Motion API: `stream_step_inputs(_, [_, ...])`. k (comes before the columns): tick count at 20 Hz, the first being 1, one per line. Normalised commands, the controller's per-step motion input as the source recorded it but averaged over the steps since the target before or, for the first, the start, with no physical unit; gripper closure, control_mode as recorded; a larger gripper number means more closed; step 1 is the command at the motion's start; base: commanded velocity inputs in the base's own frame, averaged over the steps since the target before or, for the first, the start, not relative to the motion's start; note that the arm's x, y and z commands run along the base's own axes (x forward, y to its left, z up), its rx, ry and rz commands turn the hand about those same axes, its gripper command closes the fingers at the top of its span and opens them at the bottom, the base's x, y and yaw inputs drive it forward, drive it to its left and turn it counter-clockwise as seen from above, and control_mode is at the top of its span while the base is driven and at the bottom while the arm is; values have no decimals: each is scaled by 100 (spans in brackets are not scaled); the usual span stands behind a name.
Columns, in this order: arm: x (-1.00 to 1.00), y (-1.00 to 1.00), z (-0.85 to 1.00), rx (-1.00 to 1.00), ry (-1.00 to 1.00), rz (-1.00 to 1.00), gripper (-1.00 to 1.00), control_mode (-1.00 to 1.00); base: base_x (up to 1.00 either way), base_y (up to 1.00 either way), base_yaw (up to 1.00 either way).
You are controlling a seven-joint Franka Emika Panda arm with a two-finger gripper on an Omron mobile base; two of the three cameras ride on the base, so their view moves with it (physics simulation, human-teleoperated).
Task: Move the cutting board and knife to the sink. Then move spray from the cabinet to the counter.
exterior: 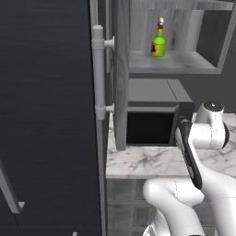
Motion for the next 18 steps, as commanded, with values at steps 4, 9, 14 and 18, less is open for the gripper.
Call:
stream_step_inputs(4, [0, 0, 0, 0, 0, 0, -100, 100, 45, 6, 0])
stream_step_inputs(9, [0, 0, 0, 0, 0, 0, -100, 100, 0, 0, 0])
stream_step_inputs(14, [0, 0, 0, 0, 0, 0, -100, 100, 0, 0, 0])
stream_step_inputs(18, [0, 0, 0, 0, 0, 0, -100, 100, 0, 0, 0])
